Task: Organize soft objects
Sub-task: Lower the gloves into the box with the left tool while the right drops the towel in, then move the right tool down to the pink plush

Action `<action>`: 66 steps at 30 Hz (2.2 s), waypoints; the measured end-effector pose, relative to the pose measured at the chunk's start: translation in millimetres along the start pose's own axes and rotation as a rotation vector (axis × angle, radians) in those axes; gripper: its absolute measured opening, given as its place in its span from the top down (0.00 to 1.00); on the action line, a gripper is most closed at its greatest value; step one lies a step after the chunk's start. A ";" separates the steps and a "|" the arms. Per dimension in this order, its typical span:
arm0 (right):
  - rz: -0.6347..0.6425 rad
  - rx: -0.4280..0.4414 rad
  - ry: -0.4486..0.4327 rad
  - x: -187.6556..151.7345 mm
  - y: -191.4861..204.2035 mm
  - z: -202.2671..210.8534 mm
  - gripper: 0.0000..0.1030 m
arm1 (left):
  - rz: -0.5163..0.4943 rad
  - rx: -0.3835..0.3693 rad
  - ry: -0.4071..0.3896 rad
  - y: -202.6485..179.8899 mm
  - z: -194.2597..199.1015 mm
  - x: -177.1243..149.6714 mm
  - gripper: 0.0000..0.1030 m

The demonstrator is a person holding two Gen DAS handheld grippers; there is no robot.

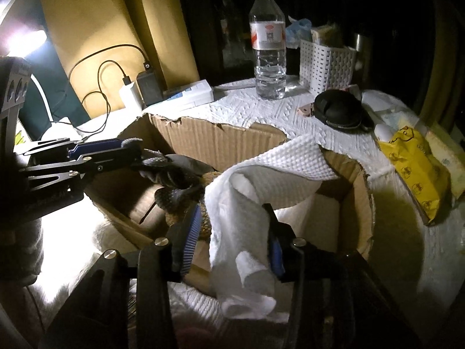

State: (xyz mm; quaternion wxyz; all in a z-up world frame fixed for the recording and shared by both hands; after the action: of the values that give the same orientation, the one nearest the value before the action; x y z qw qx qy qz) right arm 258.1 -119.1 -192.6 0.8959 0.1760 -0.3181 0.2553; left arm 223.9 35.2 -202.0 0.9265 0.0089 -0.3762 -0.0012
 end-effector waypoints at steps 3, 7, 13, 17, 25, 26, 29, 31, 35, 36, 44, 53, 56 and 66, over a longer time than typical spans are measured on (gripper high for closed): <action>-0.001 -0.011 -0.013 -0.6 0.9 10.0 0.56 | 0.003 -0.002 -0.007 -2.1 8.5 -0.2 0.74; -0.002 -0.039 -0.029 -2.2 -0.3 21.3 0.43 | 0.004 -0.010 -0.018 -6.1 20.7 -0.7 0.51; -0.013 -0.058 -0.074 -3.1 -0.3 45.2 0.40 | 0.025 -0.024 -0.066 -8.2 45.4 -0.4 0.29; -0.011 -0.061 -0.094 -3.1 3.5 58.8 0.40 | 0.021 -0.024 -0.081 -10.7 58.5 -0.3 0.29; -0.005 -0.069 -0.117 -10.2 12.8 83.6 0.39 | 0.012 -0.033 -0.104 -18.0 83.2 -5.6 0.29; -0.005 -0.070 -0.119 -11.2 13.1 85.8 0.39 | 0.012 -0.034 -0.105 -18.6 85.6 -6.7 0.29; -0.006 -0.074 -0.128 -15.3 15.8 94.7 0.39 | 0.009 -0.037 -0.113 -20.4 94.2 -10.2 0.29; -0.006 -0.077 -0.134 -17.1 18.0 99.8 0.39 | 0.007 -0.039 -0.119 -21.6 99.2 -12.4 0.29; -0.005 -0.079 -0.142 -21.5 21.5 107.8 0.39 | 0.007 -0.046 -0.129 -22.6 108.8 -17.7 0.29; -0.006 -0.079 -0.144 -23.0 23.0 109.8 0.39 | 0.008 -0.048 -0.130 -23.1 110.9 -18.8 0.29; -0.011 -0.077 -0.143 -38.1 29.2 117.3 0.39 | 0.006 -0.053 -0.126 -26.7 120.1 -33.3 0.29; -0.026 -0.078 -0.117 -59.1 26.9 114.7 0.39 | -0.002 -0.068 -0.087 -38.0 112.0 -52.3 0.29; -0.042 -0.076 -0.107 -66.9 24.4 110.6 0.39 | -0.009 -0.070 -0.073 -41.6 108.1 -57.1 0.29; -0.071 -0.056 -0.068 -86.2 17.4 93.0 0.39 | -0.013 -0.065 -0.014 -45.7 91.1 -78.1 0.29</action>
State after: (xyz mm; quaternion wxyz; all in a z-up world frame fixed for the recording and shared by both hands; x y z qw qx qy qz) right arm 146.0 -179.3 -178.4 0.8977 0.1705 -0.3489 0.2083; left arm 104.7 -11.2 -192.0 0.9235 -0.0186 -0.3826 -0.0196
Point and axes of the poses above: each gripper's, at about its wrist camera, not at the fingertips, and z roughly against the way its jaws point, y to its left, x to its top, the point moved 3 cm from there along -z, roughly the way its jaws point, and after that the axes turned 9 degrees about -z, right-handed, at the moved point
